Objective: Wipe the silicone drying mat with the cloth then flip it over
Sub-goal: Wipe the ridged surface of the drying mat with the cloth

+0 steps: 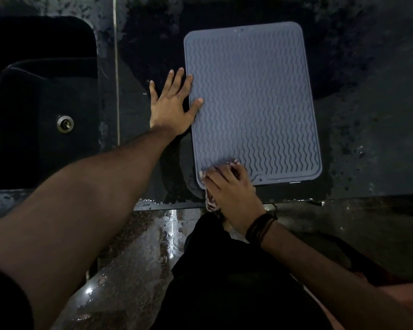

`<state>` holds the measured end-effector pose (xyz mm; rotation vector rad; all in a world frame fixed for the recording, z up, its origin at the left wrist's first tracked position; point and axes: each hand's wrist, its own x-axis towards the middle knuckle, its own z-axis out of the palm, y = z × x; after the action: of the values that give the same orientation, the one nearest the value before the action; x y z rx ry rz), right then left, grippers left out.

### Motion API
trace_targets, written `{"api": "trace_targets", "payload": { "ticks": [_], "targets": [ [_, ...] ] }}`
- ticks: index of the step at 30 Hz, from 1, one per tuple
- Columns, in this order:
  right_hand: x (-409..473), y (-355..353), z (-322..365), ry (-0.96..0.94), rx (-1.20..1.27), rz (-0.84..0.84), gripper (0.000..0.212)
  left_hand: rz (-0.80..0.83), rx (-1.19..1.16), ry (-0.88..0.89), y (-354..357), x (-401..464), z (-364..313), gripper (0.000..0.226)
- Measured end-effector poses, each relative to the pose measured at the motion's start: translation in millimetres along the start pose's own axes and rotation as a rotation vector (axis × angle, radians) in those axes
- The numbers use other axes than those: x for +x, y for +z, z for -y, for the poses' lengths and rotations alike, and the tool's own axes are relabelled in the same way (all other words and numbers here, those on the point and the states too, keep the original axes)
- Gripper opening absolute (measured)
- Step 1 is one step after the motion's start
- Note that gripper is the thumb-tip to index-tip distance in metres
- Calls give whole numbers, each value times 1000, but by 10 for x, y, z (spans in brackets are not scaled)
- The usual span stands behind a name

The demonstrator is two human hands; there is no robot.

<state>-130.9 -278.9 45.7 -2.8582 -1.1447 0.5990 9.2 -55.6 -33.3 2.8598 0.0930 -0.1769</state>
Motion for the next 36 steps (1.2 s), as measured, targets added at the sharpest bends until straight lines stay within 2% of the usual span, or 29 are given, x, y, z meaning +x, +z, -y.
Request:
{"api": "trace_targets", "payload": {
  "ticks": [5, 10, 15, 18, 22, 26, 31, 36],
  "targets": [
    [-194, -185, -176, 36, -14, 56, 44, -8, -2, 0, 1, -4, -5, 74],
    [182, -416, -198, 191, 25, -141, 47, -19, -4, 1, 14, -1, -5, 74],
    [498, -179, -2, 110, -43, -74, 51, -19, -11, 10, 22, 2, 6, 74],
    [278, -5, 30, 68, -47, -97, 47, -18, -12, 5, 24, 5, 9, 74],
    [-56, 16, 1, 1, -33, -26, 47, -13, -11, 4, 4, -5, -1, 74],
    [-137, -190, -174, 43, 29, -31, 48, -14, -11, 4, 2, -4, -7, 74],
    [336, -460, -440, 236, 47, -206, 55, -5, -10, 6, -10, -14, -10, 74],
    [887, -391, -490, 236, -84, -76, 67, -26, -15, -12, -17, -11, -37, 66]
  ]
}}
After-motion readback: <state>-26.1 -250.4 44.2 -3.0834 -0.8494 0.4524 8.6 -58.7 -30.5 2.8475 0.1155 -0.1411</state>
